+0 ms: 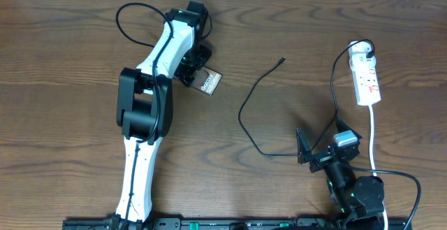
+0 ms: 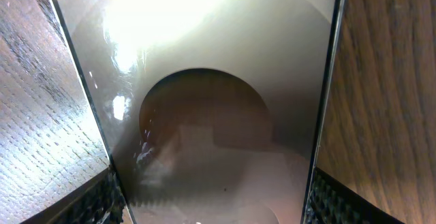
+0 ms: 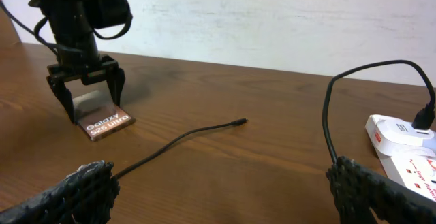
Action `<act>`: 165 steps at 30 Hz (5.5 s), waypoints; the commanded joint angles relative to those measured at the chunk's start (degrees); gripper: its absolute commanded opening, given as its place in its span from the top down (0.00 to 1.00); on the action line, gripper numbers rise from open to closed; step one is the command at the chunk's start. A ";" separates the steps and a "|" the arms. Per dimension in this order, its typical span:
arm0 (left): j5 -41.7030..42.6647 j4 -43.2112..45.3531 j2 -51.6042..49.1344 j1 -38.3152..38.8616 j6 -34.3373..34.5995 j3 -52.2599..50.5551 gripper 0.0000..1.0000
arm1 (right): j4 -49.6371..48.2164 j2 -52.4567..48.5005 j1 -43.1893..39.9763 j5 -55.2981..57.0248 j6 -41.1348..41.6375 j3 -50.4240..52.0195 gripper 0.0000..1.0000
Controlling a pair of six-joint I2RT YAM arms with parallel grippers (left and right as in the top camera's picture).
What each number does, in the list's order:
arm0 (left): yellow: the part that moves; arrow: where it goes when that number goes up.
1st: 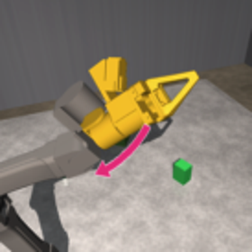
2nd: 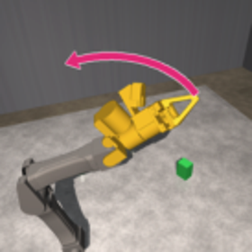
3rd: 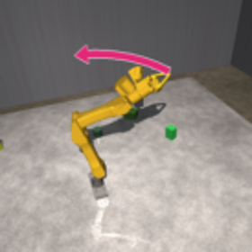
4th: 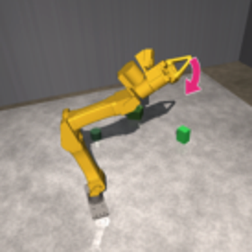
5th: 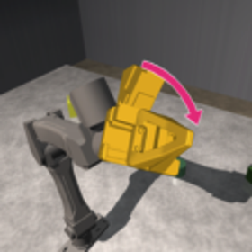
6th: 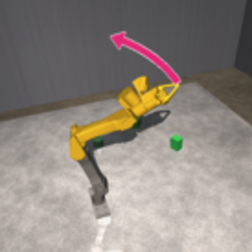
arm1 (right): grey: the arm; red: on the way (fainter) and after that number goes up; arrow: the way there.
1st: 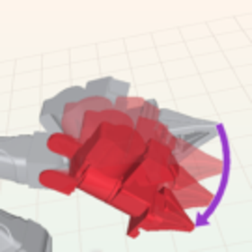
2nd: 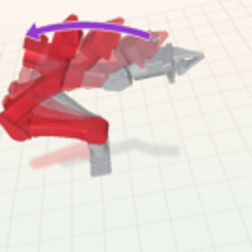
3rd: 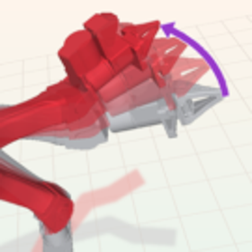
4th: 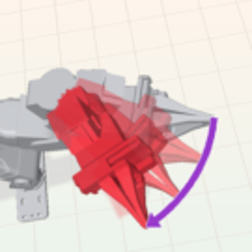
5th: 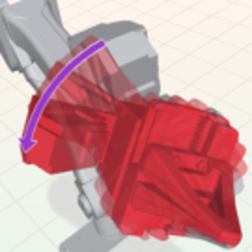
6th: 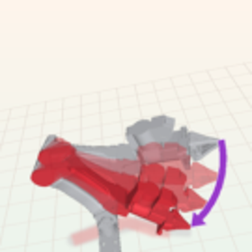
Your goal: Plug charger to phone and switch on socket
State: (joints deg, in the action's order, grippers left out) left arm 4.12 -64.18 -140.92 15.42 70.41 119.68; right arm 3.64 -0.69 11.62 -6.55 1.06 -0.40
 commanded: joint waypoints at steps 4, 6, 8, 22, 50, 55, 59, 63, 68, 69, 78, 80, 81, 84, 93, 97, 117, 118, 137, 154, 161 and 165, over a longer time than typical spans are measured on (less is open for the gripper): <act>3.06 -1.14 -0.74 -0.59 -1.49 0.04 0.93 | 0.24 0.31 0.44 0.42 -0.26 0.09 0.01; 6.08 -1.16 0.04 -1.07 -2.36 0.04 0.93 | 0.24 0.31 0.44 0.42 -0.28 0.09 0.01; 9.73 -1.22 0.94 -1.86 -3.45 0.04 0.93 | 0.24 0.31 0.44 0.42 -0.28 0.09 0.01; 20.55 -8.98 8.15 -9.49 -15.23 0.04 0.93 | 0.24 0.31 0.44 0.42 -0.28 0.09 0.01; 61.09 -21.14 10.19 -14.49 -27.34 0.02 0.92 | 0.24 0.31 0.44 0.42 -0.26 0.09 0.01; 63.69 -24.81 10.21 -14.49 -34.58 0.02 0.93 | 0.24 0.31 0.44 0.42 -0.28 0.09 0.01; 61.79 -30.45 10.21 -14.78 -39.08 0.02 0.93 | 0.24 0.31 0.44 0.42 -0.26 0.09 0.01; 60.81 -32.65 10.40 -14.84 -39.19 -0.02 0.93 | 0.24 0.31 0.44 0.42 -0.26 0.09 0.01; 60.83 -32.65 11.30 -14.56 -39.65 -0.02 0.93 | 0.24 0.31 0.44 0.42 -0.26 0.09 0.01; 60.81 -32.65 11.41 -14.53 -39.78 -0.02 0.93 | 0.24 0.31 0.44 0.42 -0.28 0.09 0.01; 50.73 -32.44 11.50 -15.50 -37.99 -0.02 0.93 | 0.24 0.31 0.44 0.42 -0.26 0.09 0.01; 49.22 -32.33 11.50 -15.76 -37.99 -0.02 0.93 | 0.24 0.31 0.44 0.42 -0.28 0.09 0.01; 48.39 -32.15 11.50 -15.89 -38.03 -0.02 0.93 | 0.24 0.31 0.44 0.42 -0.26 0.09 0.01; 43.69 -31.52 11.50 -16.00 -38.05 -0.02 0.92 | 0.24 0.31 0.44 0.42 -0.28 0.09 0.01; 23.50 -29.35 11.50 -12.85 -38.32 -0.02 0.09 | 0.24 0.31 0.44 0.42 -0.28 0.09 0.01; 16.92 -27.98 11.50 -9.66 -34.40 -0.02 0.09 | 0.24 0.31 0.44 0.42 -0.28 0.09 0.01; 7.98 -11.72 11.50 7.02 -35.23 -0.24 0.08 | 0.24 0.31 0.44 0.42 -0.28 0.09 0.01; 7.56 -11.52 11.50 7.54 -35.21 -0.35 0.08 | 0.24 0.31 0.44 0.42 -0.26 0.09 0.01; 4.42 -4.09 11.50 12.44 -29.62 -9.97 0.08 | 0.24 0.31 0.44 0.42 -0.26 0.09 0.01; 6.75 2.95 11.32 13.03 -31.74 -14.36 0.08 | 0.24 0.31 0.44 0.42 -0.26 0.09 0.01; 6.82 4.33 11.23 13.07 -31.23 -14.58 0.07 | 0.24 0.31 0.44 0.42 -0.28 0.09 0.01; 8.17 4.52 11.23 13.07 -31.10 -14.58 0.08 | 0.24 0.31 0.44 0.42 -0.28 0.09 0.01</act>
State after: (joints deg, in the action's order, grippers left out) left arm 11.07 -59.57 -131.24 28.29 38.98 105.27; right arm 3.64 -0.69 11.62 -6.55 1.06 -0.40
